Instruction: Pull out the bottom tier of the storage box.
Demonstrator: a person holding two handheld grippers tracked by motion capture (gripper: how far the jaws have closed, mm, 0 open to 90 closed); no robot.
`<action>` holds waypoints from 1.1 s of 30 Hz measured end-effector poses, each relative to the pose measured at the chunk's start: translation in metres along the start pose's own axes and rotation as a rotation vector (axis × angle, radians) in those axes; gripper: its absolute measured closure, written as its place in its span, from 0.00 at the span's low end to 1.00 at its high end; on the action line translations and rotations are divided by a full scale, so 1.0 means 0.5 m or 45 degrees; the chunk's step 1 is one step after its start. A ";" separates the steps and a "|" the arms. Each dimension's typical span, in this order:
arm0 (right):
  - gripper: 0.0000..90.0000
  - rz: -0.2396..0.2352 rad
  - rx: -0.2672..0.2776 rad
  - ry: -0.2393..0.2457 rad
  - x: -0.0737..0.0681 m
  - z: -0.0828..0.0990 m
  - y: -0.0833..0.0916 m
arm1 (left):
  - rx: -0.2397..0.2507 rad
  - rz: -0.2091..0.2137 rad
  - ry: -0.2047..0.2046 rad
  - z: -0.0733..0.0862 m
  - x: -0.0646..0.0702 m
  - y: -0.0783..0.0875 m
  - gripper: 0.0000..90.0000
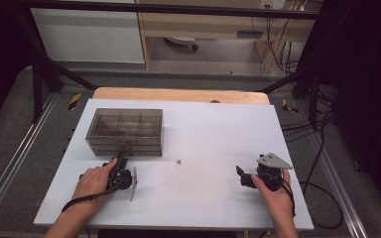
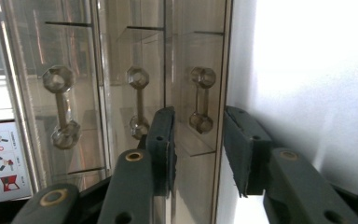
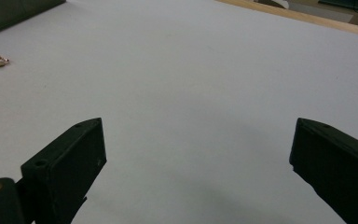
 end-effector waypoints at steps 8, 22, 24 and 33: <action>0.05 0.003 -0.002 0.004 0.001 0.000 -0.001 | -0.002 0.009 0.000 -0.005 0.004 -0.010 0.78; 0.04 0.005 -0.007 0.002 -0.002 0.000 -0.001 | -0.004 -0.003 0.013 -0.003 0.003 -0.014 0.82; 0.04 0.007 -0.007 0.006 -0.004 0.000 0.001 | -0.004 -0.005 0.014 -0.003 0.003 -0.014 0.83; 0.04 -0.005 0.006 0.027 -0.003 -0.004 0.001 | -0.023 -0.028 0.017 -0.007 0.008 -0.014 0.84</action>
Point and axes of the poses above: each handheld gripper's, and its own axes: y roughly backward along the jaws, z roughly out of its underside, x roughly to its right, the point moved 1 cm from there along -y, roughly forward along the jaws, and after that the axes turned 11 degrees about -x, right-handed, at the moved point
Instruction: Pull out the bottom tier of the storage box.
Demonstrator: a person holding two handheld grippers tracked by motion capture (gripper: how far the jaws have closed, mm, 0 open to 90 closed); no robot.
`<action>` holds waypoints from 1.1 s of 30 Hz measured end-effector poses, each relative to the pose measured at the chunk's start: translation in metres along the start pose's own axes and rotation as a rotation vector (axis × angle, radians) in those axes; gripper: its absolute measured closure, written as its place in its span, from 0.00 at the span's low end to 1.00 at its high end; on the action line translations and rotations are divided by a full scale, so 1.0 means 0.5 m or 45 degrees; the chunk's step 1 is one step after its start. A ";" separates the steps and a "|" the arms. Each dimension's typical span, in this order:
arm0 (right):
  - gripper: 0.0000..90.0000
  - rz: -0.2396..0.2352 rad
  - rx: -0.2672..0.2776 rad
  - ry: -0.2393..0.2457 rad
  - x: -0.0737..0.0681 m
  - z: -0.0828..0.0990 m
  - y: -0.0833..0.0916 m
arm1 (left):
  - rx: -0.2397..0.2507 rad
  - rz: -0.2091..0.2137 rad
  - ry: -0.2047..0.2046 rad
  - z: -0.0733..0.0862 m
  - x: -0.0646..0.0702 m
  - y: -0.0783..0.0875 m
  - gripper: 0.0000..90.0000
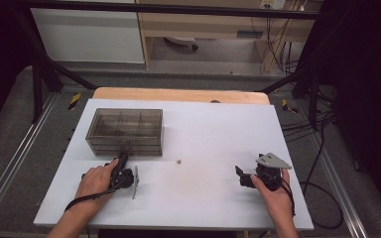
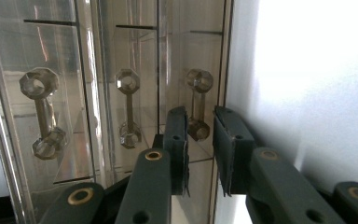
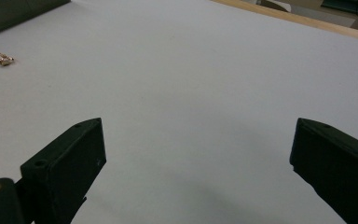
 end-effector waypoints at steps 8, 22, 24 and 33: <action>0.04 0.001 0.007 -0.007 0.002 0.000 0.003 | -0.001 -0.023 -0.005 -0.002 0.004 -0.001 0.85; 0.04 0.002 0.003 -0.005 0.001 0.000 0.002 | -0.016 -0.046 -0.019 -0.004 0.008 0.000 0.84; 0.04 0.003 0.001 -0.004 0.001 0.000 0.002 | -0.015 -0.047 -0.016 -0.004 0.009 -0.001 0.84; 0.04 0.008 -0.005 -0.012 0.001 0.001 0.001 | -0.020 -0.055 -0.002 -0.006 0.010 -0.001 0.84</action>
Point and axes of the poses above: each handheld gripper's, and its own axes: y roughly backward along the jaws, z roughly out of its underside, x roughly to its right, the point moved 1 cm from there along -y, roughly forward along the jaws, and after that the axes turned 11 degrees about -x, right-handed, at the moved point
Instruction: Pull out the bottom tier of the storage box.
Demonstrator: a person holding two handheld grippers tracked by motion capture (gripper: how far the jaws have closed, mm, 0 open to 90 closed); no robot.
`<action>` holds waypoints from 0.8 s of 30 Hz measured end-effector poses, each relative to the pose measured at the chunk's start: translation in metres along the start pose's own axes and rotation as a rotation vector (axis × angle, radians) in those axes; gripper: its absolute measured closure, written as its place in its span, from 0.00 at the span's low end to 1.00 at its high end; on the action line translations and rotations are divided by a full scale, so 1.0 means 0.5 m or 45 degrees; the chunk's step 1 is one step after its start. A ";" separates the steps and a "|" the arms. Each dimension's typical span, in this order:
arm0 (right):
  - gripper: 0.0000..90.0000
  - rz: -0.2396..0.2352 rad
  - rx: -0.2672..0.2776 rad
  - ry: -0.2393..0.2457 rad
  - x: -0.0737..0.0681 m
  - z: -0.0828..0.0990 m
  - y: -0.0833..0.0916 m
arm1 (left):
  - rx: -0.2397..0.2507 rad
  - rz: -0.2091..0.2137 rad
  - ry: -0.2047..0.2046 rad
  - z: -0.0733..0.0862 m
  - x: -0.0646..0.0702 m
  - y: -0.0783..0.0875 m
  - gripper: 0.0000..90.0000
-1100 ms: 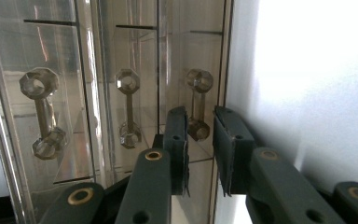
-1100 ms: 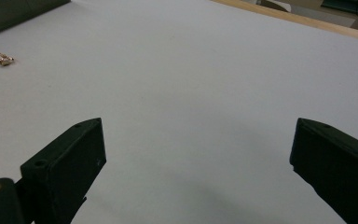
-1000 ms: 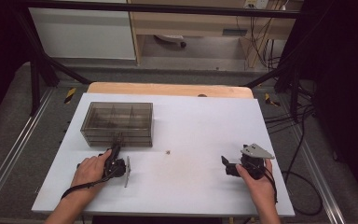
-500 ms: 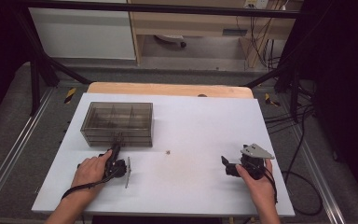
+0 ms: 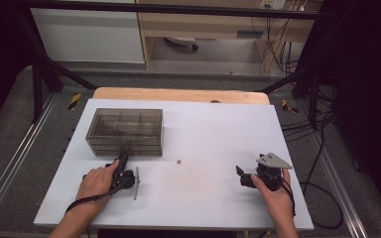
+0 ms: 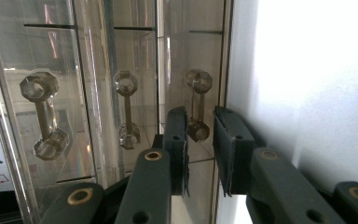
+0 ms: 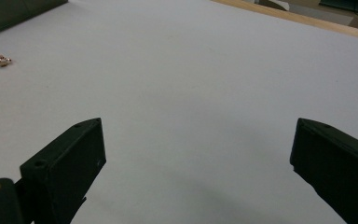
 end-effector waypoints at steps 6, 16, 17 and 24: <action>0.04 0.003 -0.003 -0.003 0.001 0.001 -0.001 | -0.003 -0.005 0.001 0.000 -0.001 0.001 0.88; 0.04 0.000 0.002 -0.009 0.003 0.001 0.001 | -0.011 0.012 0.010 0.003 -0.001 0.023 0.89; 0.04 0.001 0.006 -0.009 0.004 0.001 0.001 | -0.009 0.015 0.012 0.005 0.000 0.029 0.89; 0.04 -0.012 0.001 -0.004 0.005 0.001 -0.001 | 0.021 0.094 0.030 0.015 -0.005 0.059 0.83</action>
Point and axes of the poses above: each handheld gripper's, and its own axes: y roughly backward along the jaws, z roughly out of its underside, x roughly to its right, the point moved 1 cm from there along -y, roughly forward along the jaws, and after that the axes turned 11 degrees about -x, right-handed, at the moved point
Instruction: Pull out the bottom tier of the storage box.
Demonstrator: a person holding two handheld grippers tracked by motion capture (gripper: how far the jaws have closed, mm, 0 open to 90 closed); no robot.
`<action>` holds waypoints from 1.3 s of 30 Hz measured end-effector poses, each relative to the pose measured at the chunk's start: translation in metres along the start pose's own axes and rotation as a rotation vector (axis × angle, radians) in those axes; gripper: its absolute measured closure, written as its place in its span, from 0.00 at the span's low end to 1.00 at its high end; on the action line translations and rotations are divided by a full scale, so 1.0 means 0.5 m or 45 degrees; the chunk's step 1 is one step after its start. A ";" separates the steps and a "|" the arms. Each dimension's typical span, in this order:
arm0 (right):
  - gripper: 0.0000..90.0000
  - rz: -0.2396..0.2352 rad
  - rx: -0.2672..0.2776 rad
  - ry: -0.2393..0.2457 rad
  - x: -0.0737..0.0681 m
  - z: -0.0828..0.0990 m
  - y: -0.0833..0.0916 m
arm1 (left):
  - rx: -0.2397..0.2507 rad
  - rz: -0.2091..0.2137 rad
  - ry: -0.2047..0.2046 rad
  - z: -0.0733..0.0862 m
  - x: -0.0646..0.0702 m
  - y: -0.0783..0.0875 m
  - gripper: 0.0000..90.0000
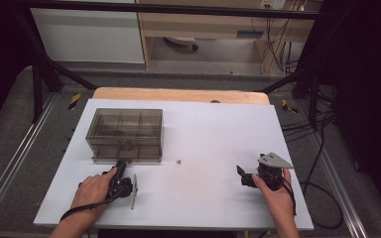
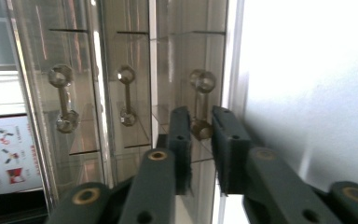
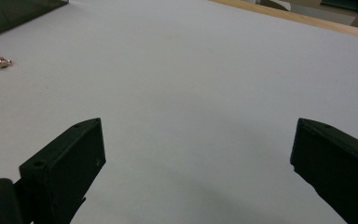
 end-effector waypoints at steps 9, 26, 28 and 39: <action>0.04 0.002 -0.004 0.002 -0.002 0.002 0.000 | 0.092 0.216 0.233 0.009 -0.032 0.011 0.61; 0.04 -0.001 -0.017 0.009 -0.004 0.002 -0.004 | 0.234 0.466 0.613 0.076 -0.080 -0.011 0.52; 0.04 -0.005 -0.019 0.001 -0.004 0.002 -0.003 | 0.238 0.484 0.627 0.085 -0.082 -0.014 0.51; 0.04 -0.007 -0.019 0.009 -0.004 0.002 -0.005 | 0.270 0.557 0.682 0.124 -0.093 -0.025 0.48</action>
Point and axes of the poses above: each handheld gripper's, and its own axes: y roughly backward along the jaws, z roughly out of its underside, x roughly to its right, the point moved 1 cm from there along -y, roughly forward along the jaws, and after that the axes turned 11 degrees about -x, right-handed, at the moved point
